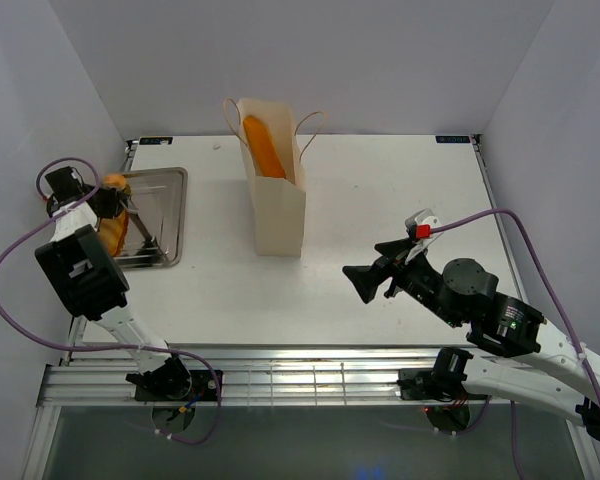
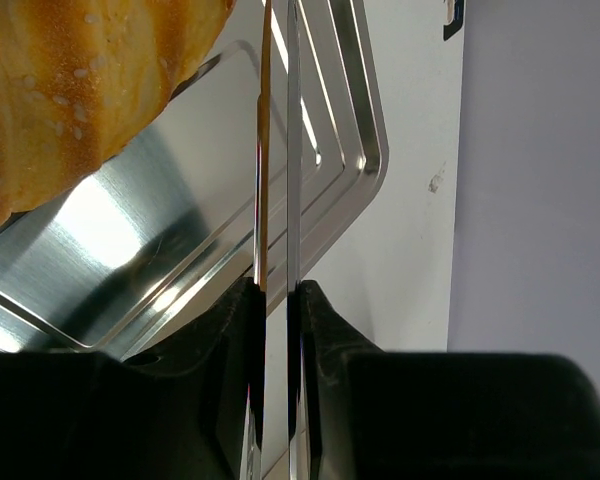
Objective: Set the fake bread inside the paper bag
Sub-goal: Pick up the fake bread from the plate, then place the fake bread in the paper bag.
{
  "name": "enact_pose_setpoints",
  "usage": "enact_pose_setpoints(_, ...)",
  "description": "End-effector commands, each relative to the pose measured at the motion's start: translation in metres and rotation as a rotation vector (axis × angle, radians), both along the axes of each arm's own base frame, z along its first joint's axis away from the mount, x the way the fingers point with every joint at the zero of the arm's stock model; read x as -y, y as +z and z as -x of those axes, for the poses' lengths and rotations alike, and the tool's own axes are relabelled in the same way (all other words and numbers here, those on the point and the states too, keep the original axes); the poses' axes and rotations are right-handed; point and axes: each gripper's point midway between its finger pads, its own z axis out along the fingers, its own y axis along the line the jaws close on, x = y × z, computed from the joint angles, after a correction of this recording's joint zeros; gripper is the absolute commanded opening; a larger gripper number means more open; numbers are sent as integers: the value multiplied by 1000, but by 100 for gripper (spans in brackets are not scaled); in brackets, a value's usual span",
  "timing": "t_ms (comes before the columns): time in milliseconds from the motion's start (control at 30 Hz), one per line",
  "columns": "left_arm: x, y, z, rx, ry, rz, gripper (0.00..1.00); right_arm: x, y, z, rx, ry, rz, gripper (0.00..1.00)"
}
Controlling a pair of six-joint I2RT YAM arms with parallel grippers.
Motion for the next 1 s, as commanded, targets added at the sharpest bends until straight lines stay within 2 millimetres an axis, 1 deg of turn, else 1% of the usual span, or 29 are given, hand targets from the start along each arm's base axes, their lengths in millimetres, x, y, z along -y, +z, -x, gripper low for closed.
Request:
enact_pose_setpoints(0,-1,54,1,103,3,-50,0,0,12,-3,14,-16,-41,97)
enact_pose_setpoints(67,1,60,3,115,-1,-52,0,-2,9,-4,7,-15,-36,97)
enact_pose_setpoints(100,3,68,5,128,-4,-57,0,-2,9,-4,1,-22,-38,97)
enact_pose_setpoints(133,5,70,7,134,-6,-57,0,-2,9,-6,-5,-30,-37,97)
enact_pose_setpoints(167,6,74,8,142,-9,-61,0,-3,3,-7,-22,-37,-16,96)
enact_pose_setpoints(200,8,78,10,150,-14,-64,0,-2,7,-9,-24,-52,-19,96)
enact_pose_setpoints(233,11,86,13,166,-21,-72,0,-3,6,-10,-36,-60,-19,96)
enact_pose_setpoints(300,15,95,17,185,-31,-79,0,-8,4,-12,-51,-59,0,95)
enact_pose_setpoints(333,20,104,21,203,-43,-83,0,-9,8,-13,-56,-63,-5,94)
enact_pose_setpoints(400,27,113,26,225,-59,-81,0,-15,0,-19,-81,-72,33,94)
enact_pose_setpoints(433,33,124,33,249,-69,-88,0,-17,7,-20,-83,-71,24,94)
enact_pose_setpoints(467,39,131,36,267,-86,-83,0,-21,6,-23,-91,-71,38,94)
enact_pose_setpoints(533,48,145,46,297,-102,-89,0,-18,11,-30,-96,-90,43,94)
enact_pose_setpoints(567,57,162,54,334,-119,-105,0,-18,23,-34,-86,-100,28,94)
enact_pose_setpoints(633,66,181,64,371,-141,-120,0,-16,36,-39,-81,-97,15,94)
enact_pose_setpoints(667,76,204,74,421,-165,-141,0,-18,50,-44,-75,-95,1,94)
enact_pose_setpoints(733,88,225,84,464,-186,-151,0,-21,56,-51,-99,-68,6,93)
enact_pose_setpoints(767,94,237,89,494,-199,-156,0,-29,64,-59,-108,-56,8,94)
enact_pose_setpoints(800,106,255,100,541,-236,-163,0,-32,65,-64,-132,-28,5,93)
enact_pose_setpoints(833,113,265,106,567,-254,-167,0,-35,65,-67,-153,-10,10,93)
enact_pose_setpoints(867,120,275,110,591,-272,-165,0,-43,58,-78,-191,-2,26,93)
enact_pose_setpoints(900,134,291,119,634,-313,-176,0,-48,75,-78,-198,48,-11,92)
enact_pose_setpoints(933,140,299,124,655,-334,-177,0,-52,79,-81,-206,65,-22,91)
enact_pose_setpoints(967,147,307,127,678,-354,-169,0,-59,75,-89,-227,70,-17,90)
